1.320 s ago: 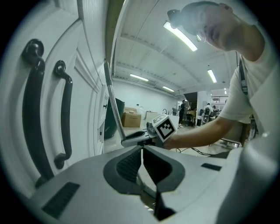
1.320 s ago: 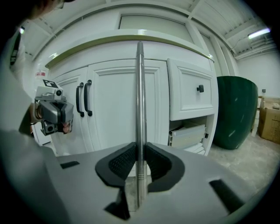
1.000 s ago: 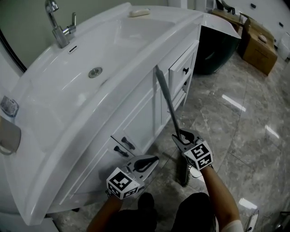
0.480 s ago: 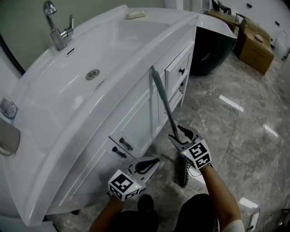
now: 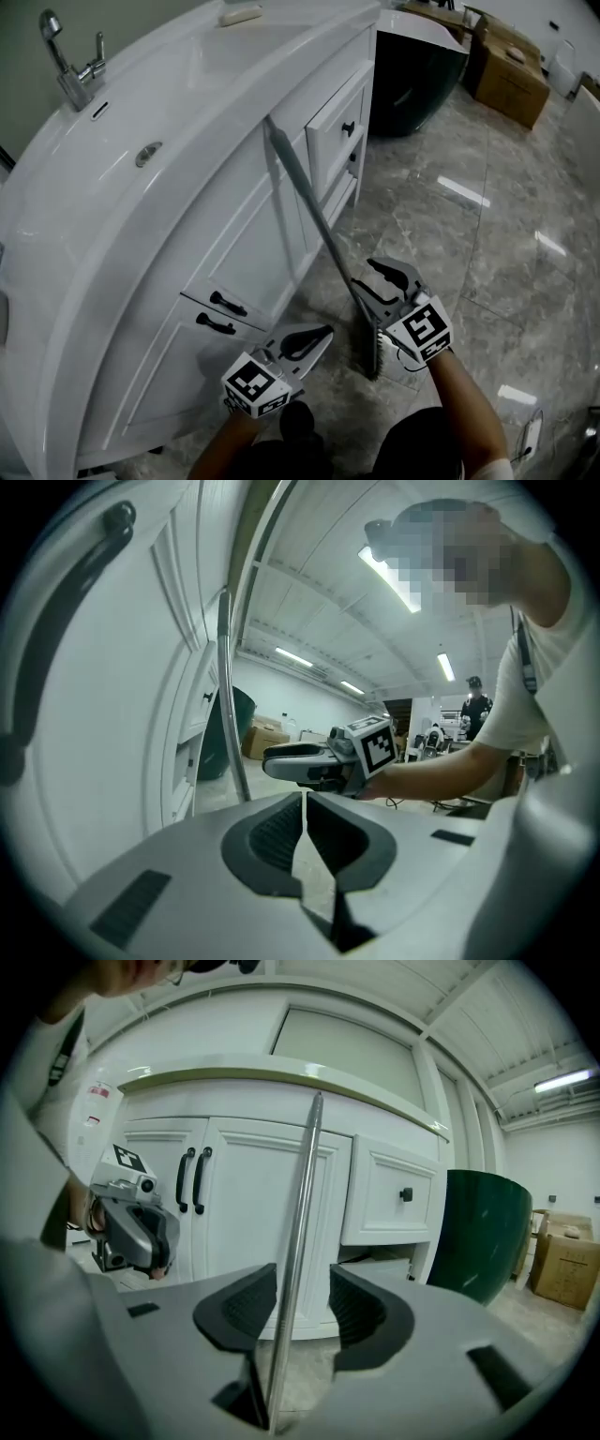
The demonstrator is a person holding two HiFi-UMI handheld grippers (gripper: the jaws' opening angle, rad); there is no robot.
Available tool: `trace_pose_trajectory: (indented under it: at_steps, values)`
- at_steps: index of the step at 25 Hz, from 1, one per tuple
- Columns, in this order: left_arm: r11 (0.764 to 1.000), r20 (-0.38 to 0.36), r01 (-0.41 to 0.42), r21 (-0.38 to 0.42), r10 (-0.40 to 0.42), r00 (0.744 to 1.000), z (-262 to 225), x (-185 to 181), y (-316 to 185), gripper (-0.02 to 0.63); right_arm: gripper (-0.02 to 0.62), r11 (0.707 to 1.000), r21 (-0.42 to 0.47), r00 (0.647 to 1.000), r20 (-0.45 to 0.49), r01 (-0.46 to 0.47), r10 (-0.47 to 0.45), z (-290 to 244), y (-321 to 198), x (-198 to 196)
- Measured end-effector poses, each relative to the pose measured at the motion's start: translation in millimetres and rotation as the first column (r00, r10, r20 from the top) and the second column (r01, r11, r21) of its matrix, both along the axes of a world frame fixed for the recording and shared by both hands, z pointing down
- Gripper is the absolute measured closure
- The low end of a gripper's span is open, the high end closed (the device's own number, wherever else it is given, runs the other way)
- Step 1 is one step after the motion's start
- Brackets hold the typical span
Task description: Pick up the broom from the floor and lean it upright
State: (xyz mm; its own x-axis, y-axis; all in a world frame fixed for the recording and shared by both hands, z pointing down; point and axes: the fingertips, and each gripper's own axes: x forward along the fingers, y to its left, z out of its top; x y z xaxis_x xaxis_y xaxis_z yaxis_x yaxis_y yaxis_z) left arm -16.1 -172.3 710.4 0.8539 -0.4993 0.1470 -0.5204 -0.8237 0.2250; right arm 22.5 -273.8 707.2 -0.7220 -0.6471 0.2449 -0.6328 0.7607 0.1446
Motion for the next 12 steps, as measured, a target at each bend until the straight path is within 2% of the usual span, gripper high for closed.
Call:
trace_pose_trajectory:
  at_steps: [2, 8, 12]
  values:
    - [1.000, 0.000, -0.007, -0.001, 0.007, 1.000, 4, 8, -6, 0.591, 0.431, 1.000, 0.003, 1.000, 0.015, -0.018, 0.018, 3, 1, 10]
    - [0.999, 0.088, -0.042, 0.009, 0.041, 0.995, 29, 37, -12, 0.591, 0.513, 0.991, -0.015, 0.991, 0.025, -0.132, 0.133, 19, 7, 49]
    - [0.997, 0.129, -0.081, -0.017, 0.082, 0.988, 27, 52, 1, 0.591, 0.551, 0.970, -0.108, 0.974, 0.039, -0.219, 0.224, 14, 31, 77]
